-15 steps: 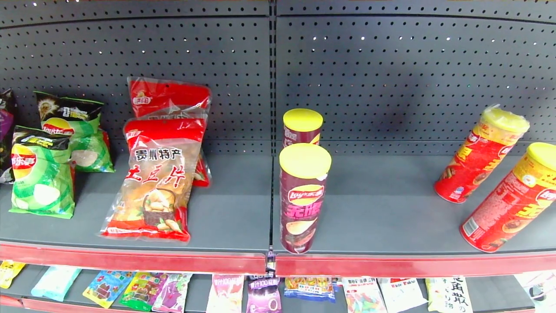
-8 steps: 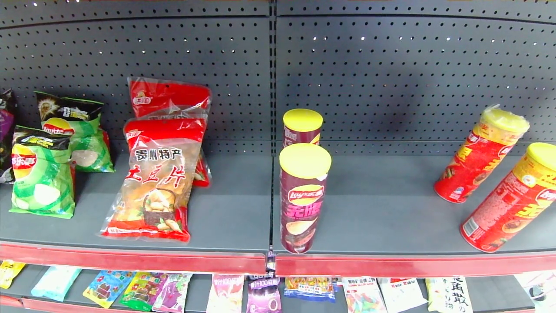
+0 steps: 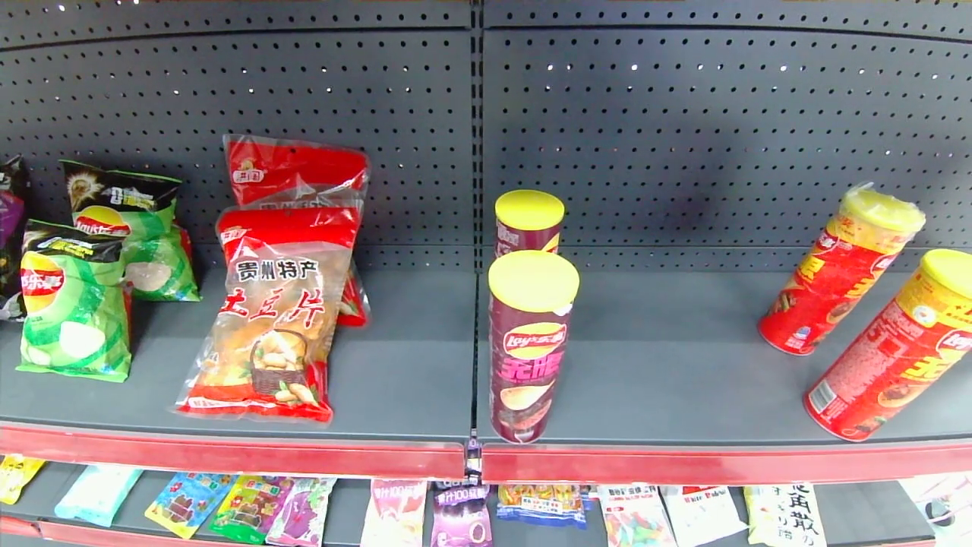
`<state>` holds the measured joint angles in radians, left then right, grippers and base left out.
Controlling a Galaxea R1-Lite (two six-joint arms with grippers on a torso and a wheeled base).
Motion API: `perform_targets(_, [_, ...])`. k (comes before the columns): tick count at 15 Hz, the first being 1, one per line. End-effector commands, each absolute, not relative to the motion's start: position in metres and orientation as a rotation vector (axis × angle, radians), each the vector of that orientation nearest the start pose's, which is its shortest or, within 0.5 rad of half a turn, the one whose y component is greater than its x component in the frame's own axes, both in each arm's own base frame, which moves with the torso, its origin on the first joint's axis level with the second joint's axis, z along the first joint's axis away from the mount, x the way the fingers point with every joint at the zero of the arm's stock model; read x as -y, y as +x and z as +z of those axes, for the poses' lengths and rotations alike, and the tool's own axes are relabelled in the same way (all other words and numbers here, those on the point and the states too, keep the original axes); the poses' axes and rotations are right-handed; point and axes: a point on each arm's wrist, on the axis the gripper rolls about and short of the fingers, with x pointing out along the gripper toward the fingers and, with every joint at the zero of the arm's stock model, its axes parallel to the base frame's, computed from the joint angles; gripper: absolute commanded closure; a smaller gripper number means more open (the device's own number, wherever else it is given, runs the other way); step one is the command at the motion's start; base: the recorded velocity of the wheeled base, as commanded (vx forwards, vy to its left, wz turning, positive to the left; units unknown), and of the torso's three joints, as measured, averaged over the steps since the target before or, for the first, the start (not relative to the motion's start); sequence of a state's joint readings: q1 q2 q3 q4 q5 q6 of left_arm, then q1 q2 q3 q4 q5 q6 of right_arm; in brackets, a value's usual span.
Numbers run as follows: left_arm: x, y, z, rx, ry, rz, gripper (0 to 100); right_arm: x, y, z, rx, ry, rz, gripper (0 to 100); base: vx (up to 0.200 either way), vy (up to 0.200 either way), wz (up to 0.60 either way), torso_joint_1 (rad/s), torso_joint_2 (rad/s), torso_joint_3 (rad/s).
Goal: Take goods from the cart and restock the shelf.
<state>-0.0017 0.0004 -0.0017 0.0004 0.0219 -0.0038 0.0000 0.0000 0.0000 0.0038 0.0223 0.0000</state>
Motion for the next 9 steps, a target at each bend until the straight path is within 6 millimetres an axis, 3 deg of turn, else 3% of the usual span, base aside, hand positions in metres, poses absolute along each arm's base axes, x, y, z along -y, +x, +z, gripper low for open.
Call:
perform_targets(1, [-0.0005,-0.0228,0.0753,-0.001,-0.005,0.020,0,-0.0005,-0.0228,0.0750,-0.005,0.000,0.021,0,0.000,0.000,0.00,0.000,0.00,0.000])
perform_targets(4, [-0.0005,-0.0229,0.0757,0.000,-0.005,0.020,0,-0.0005,-0.0228,0.0750,-0.005,-0.001,0.023,0,-0.200,0.000,0.00,0.014,0.00,0.001])
perform_targets(8, [-0.0005,-0.0229,0.0757,0.000,-0.005,0.020,0,-0.0005,-0.0228,0.0750,-0.005,0.000,0.023,0,0.000,0.000,0.00,0.000,0.00,0.000])
perform_targets(9, [-0.0005,-0.0228,0.0753,-0.001,-0.005,0.020,0,-0.0005,-0.0228,0.0750,-0.005,0.000,0.023,0,0.000,-0.200,0.00,0.027,0.02,0.002])
